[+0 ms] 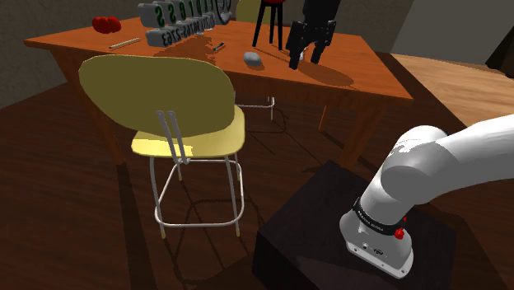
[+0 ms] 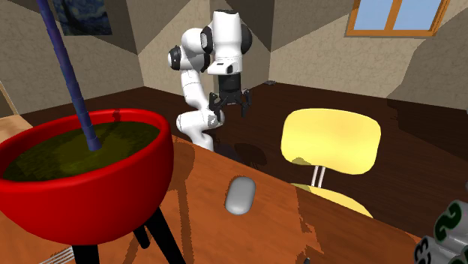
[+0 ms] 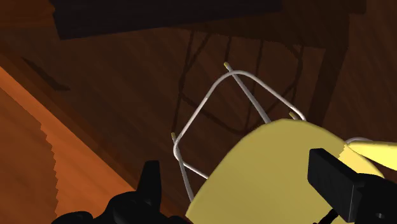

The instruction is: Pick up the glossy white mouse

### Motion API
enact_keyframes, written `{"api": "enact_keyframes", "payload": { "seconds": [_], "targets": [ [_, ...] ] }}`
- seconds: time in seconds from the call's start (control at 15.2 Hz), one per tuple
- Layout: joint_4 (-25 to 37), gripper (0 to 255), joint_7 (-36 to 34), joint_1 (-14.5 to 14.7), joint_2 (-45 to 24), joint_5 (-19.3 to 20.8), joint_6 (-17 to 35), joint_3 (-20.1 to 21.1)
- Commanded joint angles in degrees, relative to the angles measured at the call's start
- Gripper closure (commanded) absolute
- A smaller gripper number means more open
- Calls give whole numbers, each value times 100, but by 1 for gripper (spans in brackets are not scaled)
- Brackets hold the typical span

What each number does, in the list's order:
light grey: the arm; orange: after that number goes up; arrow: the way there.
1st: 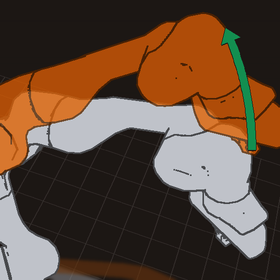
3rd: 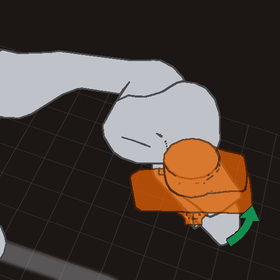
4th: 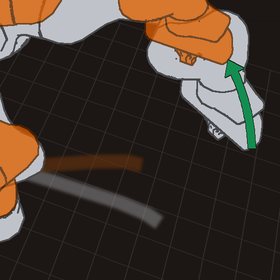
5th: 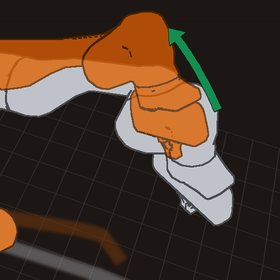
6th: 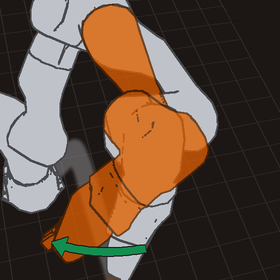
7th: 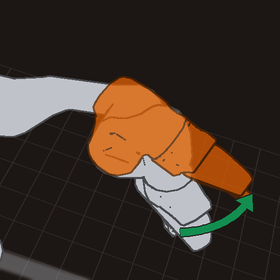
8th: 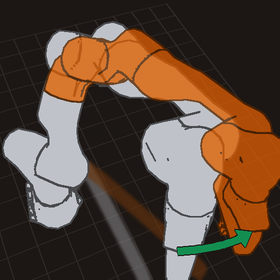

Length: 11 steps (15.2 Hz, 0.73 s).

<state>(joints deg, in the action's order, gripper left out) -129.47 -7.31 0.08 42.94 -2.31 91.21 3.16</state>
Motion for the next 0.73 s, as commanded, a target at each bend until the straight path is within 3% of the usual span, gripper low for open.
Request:
{"api": "enact_keyframes", "payload": {
  "seconds": [0.0, 0.66],
  "targets": [
    [0, 0, 0, 0, 0, 0, 0, 0],
    [2032, 0, -858, -433, -2590, 357, 74, 192]
  ]
}}
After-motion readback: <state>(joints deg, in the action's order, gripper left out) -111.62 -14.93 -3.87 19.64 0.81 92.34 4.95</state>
